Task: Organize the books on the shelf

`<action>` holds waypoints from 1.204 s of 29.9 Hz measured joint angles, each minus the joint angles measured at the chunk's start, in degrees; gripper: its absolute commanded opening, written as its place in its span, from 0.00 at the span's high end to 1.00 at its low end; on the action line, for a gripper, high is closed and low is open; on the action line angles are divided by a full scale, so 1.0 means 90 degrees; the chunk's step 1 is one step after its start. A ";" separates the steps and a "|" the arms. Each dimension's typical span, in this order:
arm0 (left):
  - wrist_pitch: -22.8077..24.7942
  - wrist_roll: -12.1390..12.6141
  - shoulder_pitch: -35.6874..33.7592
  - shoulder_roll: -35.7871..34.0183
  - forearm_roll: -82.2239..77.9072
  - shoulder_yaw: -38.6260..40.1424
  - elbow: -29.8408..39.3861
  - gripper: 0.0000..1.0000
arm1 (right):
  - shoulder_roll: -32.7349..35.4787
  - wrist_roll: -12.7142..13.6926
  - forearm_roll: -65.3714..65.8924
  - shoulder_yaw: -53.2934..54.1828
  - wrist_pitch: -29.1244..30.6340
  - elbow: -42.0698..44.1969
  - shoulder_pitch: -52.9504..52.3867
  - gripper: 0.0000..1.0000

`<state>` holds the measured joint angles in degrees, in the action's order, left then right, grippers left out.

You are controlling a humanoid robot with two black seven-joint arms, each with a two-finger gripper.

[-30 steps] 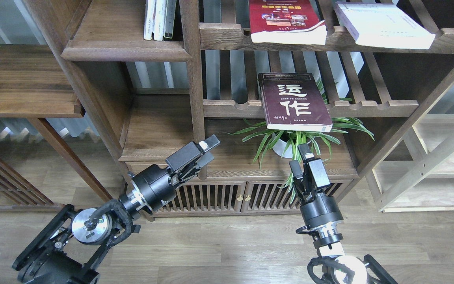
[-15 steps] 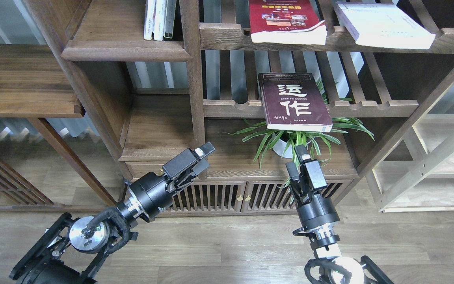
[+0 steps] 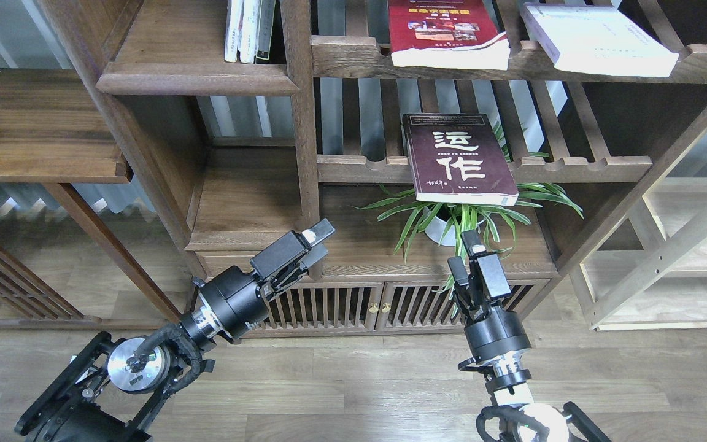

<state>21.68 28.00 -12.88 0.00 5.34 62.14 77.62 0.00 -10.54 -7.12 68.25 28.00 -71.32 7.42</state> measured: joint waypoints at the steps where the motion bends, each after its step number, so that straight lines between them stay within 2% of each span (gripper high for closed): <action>1: 0.0031 0.0000 0.0001 0.0000 0.0048 -0.0006 -0.0016 0.01 | 0.0000 0.0000 0.0000 -0.0005 0.0000 0.0007 -0.0006 0.00; 23: 0.0128 0.0000 0.0083 0.0000 0.0293 -0.0090 -0.0226 0.01 | 0.0002 0.0010 0.0000 0.0141 0.0000 0.0357 -0.0098 0.00; 29: 0.0618 0.0000 0.0092 0.0000 0.0295 -0.0147 -0.0348 0.01 | 0.0000 0.0010 0.0000 0.0272 0.0000 0.0399 -0.0098 0.00; 36: 0.0701 0.0000 0.0060 0.0000 0.0276 -0.0200 -0.0659 0.01 | 0.0000 0.0004 0.0000 0.0303 0.0000 0.0410 -0.0139 0.00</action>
<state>27.99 28.00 -12.34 0.00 7.83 60.34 71.69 0.00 -10.51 -7.12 70.98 28.00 -67.63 6.17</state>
